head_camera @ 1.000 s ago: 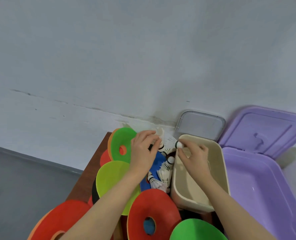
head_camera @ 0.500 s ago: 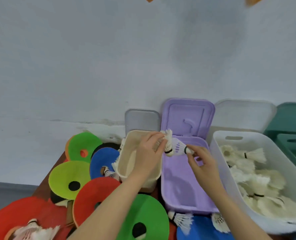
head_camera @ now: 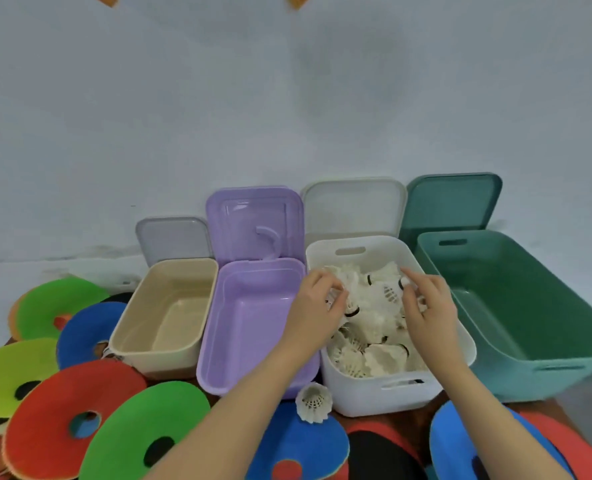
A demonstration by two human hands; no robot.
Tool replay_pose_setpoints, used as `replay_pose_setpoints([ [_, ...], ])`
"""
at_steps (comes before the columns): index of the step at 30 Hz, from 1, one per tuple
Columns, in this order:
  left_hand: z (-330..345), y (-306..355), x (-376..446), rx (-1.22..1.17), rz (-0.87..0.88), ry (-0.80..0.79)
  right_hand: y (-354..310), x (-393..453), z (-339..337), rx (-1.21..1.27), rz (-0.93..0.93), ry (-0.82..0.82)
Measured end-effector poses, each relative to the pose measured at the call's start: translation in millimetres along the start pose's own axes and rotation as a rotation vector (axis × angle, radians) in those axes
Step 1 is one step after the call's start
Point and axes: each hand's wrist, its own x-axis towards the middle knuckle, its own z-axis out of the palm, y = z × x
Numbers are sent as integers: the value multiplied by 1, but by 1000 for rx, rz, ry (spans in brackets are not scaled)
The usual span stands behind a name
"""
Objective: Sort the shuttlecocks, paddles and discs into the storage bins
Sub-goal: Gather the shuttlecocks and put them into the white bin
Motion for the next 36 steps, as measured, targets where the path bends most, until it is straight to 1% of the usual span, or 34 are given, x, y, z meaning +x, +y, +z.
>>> replay_pose_setpoints([
  [2,11,4,-4,7,-37,-86,13,3,-11,-62,-4,18],
  [4,19,4,-9,52,-58,-173,23,5,-16,-129,-12,-12],
  [6,25,1,-13,131,-51,-243,30,4,-19,-170,20,-89],
  [8,31,-7,-19,284,-29,-296,33,0,-19,-183,92,-174],
  [9,34,-10,-22,356,-33,-317,34,-3,-18,-205,96,-212],
  [11,35,-13,-26,423,-64,-343,39,-8,-16,-251,67,-283],
  [13,36,-14,-26,492,-50,-383,42,-9,-15,-246,41,-352],
  [15,37,-14,-26,569,-34,-444,44,-9,-15,-313,9,-490],
  [17,35,-15,-27,588,-74,-517,42,-13,-14,-480,-38,-684],
  [19,32,-15,-29,603,-124,-586,41,-15,-11,-594,-49,-822],
  [24,26,-10,-31,661,-156,-641,45,-13,-4,-726,43,-961],
  [26,24,-8,-31,654,-160,-649,42,-11,-5,-754,72,-953],
  [28,21,-6,-31,632,-145,-627,37,-12,-8,-765,70,-885],
  [31,11,-4,-36,617,-94,-541,25,-22,-10,-756,32,-659],
  [33,2,-3,-42,626,-56,-486,17,-34,-9,-683,3,-499],
  [34,-3,-3,-46,630,-42,-466,13,-40,-6,-634,-16,-448],
  [36,-16,-1,-54,635,-32,-436,7,-52,-2,-553,-70,-396],
])
